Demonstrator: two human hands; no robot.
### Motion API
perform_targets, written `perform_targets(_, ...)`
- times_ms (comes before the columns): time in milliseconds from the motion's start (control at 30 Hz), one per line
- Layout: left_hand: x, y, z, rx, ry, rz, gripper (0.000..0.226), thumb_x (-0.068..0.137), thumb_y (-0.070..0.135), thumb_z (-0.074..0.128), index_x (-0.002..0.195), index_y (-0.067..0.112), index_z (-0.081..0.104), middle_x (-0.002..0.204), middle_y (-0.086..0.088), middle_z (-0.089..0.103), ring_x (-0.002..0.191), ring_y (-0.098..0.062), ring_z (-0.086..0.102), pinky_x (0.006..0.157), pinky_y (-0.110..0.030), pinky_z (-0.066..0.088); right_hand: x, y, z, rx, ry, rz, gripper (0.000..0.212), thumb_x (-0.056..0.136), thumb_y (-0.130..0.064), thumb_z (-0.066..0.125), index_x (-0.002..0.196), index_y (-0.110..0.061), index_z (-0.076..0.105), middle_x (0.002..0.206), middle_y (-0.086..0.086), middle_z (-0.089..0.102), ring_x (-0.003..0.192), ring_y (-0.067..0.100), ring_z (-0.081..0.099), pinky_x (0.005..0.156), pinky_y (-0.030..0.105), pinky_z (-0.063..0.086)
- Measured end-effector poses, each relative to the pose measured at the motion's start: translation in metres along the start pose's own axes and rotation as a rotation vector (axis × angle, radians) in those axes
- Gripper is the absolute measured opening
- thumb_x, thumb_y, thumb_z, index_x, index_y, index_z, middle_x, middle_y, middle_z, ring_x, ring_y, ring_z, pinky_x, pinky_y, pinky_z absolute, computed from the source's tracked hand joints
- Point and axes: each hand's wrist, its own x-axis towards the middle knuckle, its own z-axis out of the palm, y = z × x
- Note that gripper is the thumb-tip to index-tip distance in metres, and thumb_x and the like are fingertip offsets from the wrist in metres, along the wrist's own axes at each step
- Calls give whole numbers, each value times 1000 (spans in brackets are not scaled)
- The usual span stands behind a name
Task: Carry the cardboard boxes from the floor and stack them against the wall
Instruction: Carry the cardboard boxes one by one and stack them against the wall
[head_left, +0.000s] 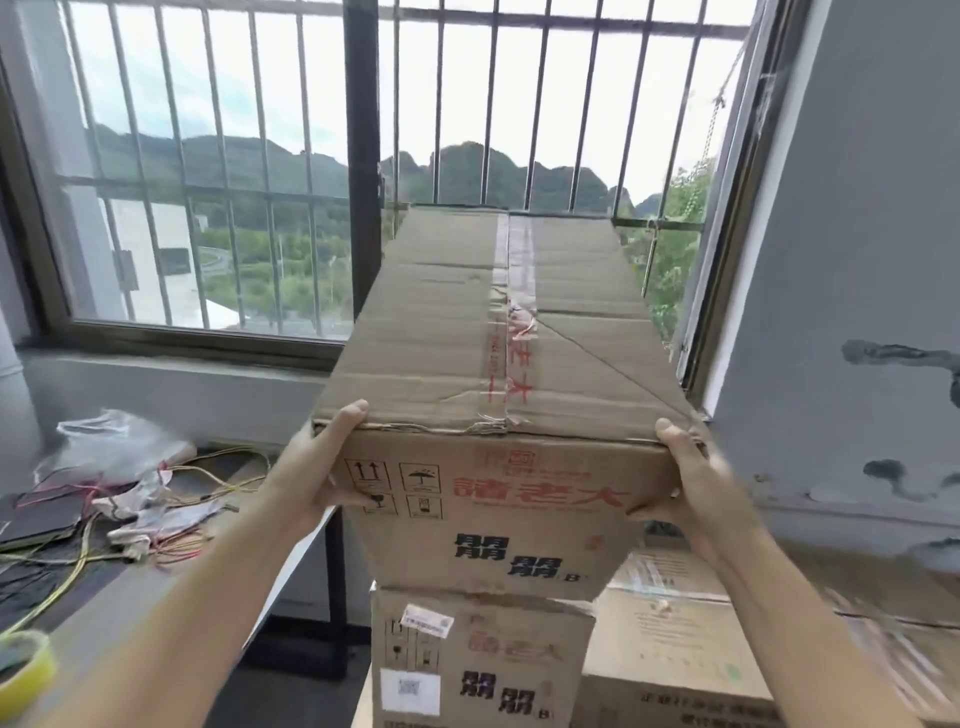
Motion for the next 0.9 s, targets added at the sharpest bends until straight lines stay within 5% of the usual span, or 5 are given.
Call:
perform_targets(200,63,16,15,126,-6,-88,52,79,55,64,123,30,51,116,-2,59,102,-27,59,62,-62,55,51,-18,21,-34,1,108,14,94,-41,52,107,-36,53,101,-2,55,84,21,60,55,58,55)
perform_targets(400,92,29,29,196,-97,-128,55,82,68,51,124,34,45,103,8,60,85,-13,63,56,-48,56,87,-31,38,-165,19,176,41,97,-51,41,132,-31,43,98,-2,53,81,23,55,62,55,51)
perform_targets(500,106,17,30,225,-75,-29,55,90,60,45,136,30,38,110,12,59,108,-12,56,92,-48,43,95,-22,45,-255,0,141,52,97,-52,41,144,-31,30,123,-11,50,104,19,49,82,56,42)
perform_targets(767,115,-13,16,161,-108,155,42,100,30,42,139,43,33,102,20,66,73,10,66,51,-15,47,91,12,50,-243,-7,-27,38,100,-25,45,135,-41,38,108,-20,61,77,-10,60,58,18,43)
perform_targets(900,113,-14,13,183,-127,183,48,98,19,43,141,39,33,111,16,65,76,7,66,54,-14,48,88,18,52,-325,-35,-99,48,100,-19,46,144,-32,31,135,-3,54,114,19,58,98,41,47)
